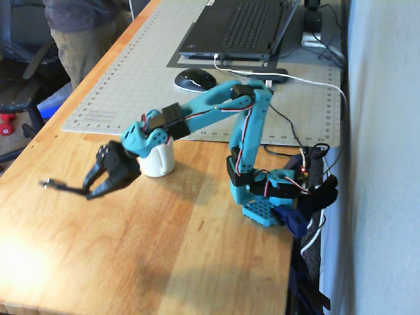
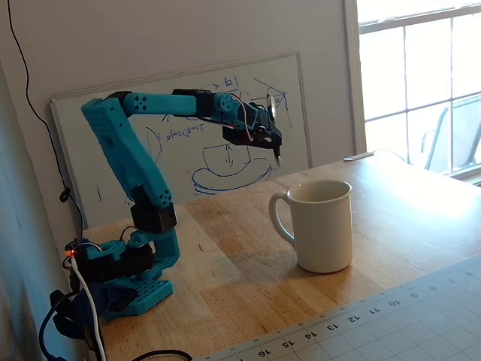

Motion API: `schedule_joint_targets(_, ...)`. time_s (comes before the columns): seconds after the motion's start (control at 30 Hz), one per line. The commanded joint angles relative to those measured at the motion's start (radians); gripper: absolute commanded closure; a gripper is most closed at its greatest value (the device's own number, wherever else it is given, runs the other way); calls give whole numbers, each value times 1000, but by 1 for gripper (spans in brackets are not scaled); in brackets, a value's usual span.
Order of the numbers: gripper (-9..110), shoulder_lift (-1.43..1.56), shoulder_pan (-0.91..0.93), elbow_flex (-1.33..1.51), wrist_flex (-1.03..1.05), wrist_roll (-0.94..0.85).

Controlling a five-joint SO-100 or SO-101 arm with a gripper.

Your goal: Grasp a pen and put it in a mug.

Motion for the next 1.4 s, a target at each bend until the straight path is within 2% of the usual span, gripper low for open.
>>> schedule_joint_targets(0.0, 101, 258, 86, 63, -55, -120)
schedule_joint_targets(0.13, 101, 376, 161, 129, -54, -394)
schedule_joint_targets(0.33, 101, 558, 272, 221, 46, -927)
schedule_joint_targets(0.63, 101, 689, 456, 153, 305, -1756)
schedule_joint_targets(0.87, 101, 738, 538, 124, 327, -2276)
schedule_joint_targets(1.17, 101, 842, 554, 123, 327, -2803)
schedule_joint_targets(1.37, 101, 851, 551, 127, 259, -2908)
